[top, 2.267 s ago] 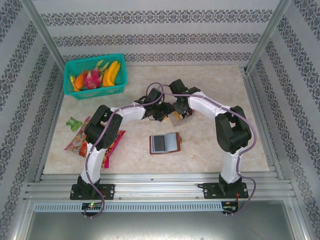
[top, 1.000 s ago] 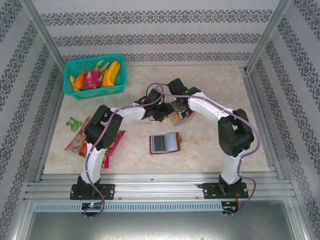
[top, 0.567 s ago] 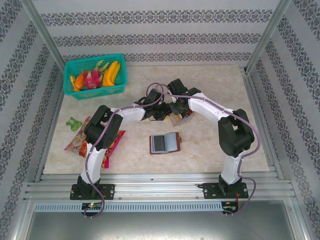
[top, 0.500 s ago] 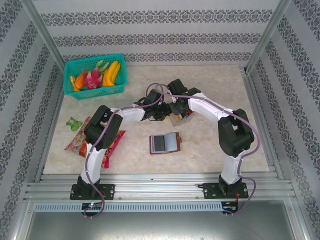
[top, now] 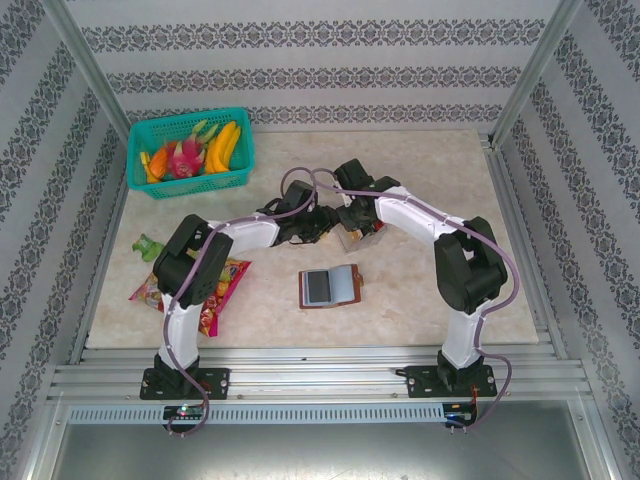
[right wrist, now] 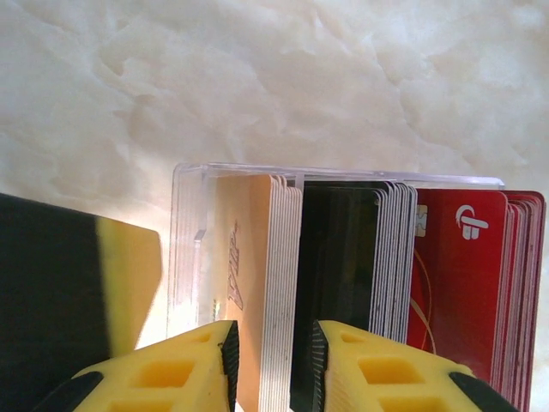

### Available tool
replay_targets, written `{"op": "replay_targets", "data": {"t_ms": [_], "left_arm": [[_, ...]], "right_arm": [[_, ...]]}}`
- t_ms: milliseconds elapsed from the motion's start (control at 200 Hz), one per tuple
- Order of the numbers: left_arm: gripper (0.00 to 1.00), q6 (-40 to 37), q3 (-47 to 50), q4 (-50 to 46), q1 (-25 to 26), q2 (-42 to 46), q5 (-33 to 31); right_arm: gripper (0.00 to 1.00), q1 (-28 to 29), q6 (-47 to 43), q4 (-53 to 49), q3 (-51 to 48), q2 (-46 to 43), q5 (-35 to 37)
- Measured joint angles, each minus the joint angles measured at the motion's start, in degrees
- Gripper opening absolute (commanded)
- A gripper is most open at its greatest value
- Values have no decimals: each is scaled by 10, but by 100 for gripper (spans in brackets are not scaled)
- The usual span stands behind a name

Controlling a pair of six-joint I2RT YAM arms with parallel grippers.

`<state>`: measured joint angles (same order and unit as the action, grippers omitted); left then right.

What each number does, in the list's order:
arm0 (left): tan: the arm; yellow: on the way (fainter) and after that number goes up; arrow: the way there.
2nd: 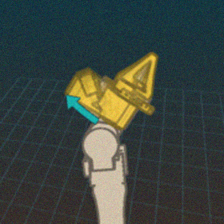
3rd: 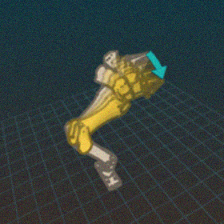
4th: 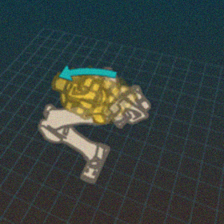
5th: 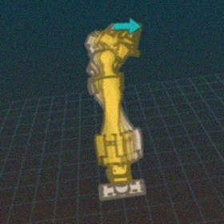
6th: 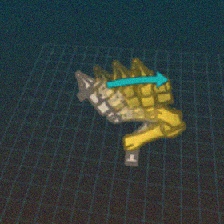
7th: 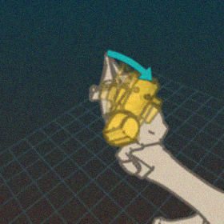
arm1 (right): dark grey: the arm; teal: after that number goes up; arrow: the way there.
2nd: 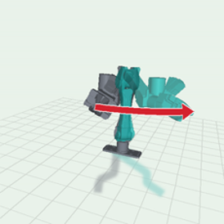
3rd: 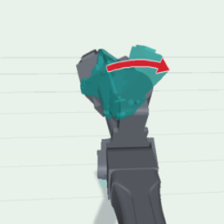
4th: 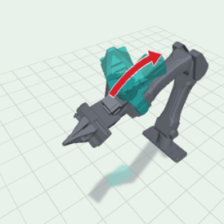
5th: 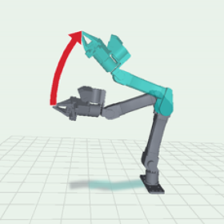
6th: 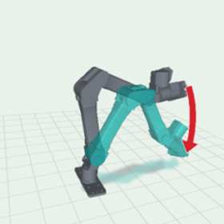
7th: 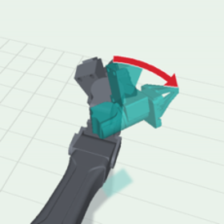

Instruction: Put the credit cards into the card holder

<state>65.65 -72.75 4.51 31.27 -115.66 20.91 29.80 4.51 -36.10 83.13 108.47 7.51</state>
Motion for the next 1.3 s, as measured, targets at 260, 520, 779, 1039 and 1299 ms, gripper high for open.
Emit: {"op": "replay_targets", "data": {"t_ms": [260,520,779,1039,1299], "left_arm": [[48,11,9,2,-28,8,-7],[48,17,13,2,-36,8,-13],[48,24,22,1,-37,8,-13],[47,24,24,0,-37,8,-12],[47,24,24,0,-37,8,-12]], "right_arm": [[34,17,0,1,7,9,18],[34,30,-5,-1,15,46,67],[24,53,-17,-7,29,66,146],[23,54,-17,-8,29,65,165],[15,55,-19,-8,29,59,174]]}}
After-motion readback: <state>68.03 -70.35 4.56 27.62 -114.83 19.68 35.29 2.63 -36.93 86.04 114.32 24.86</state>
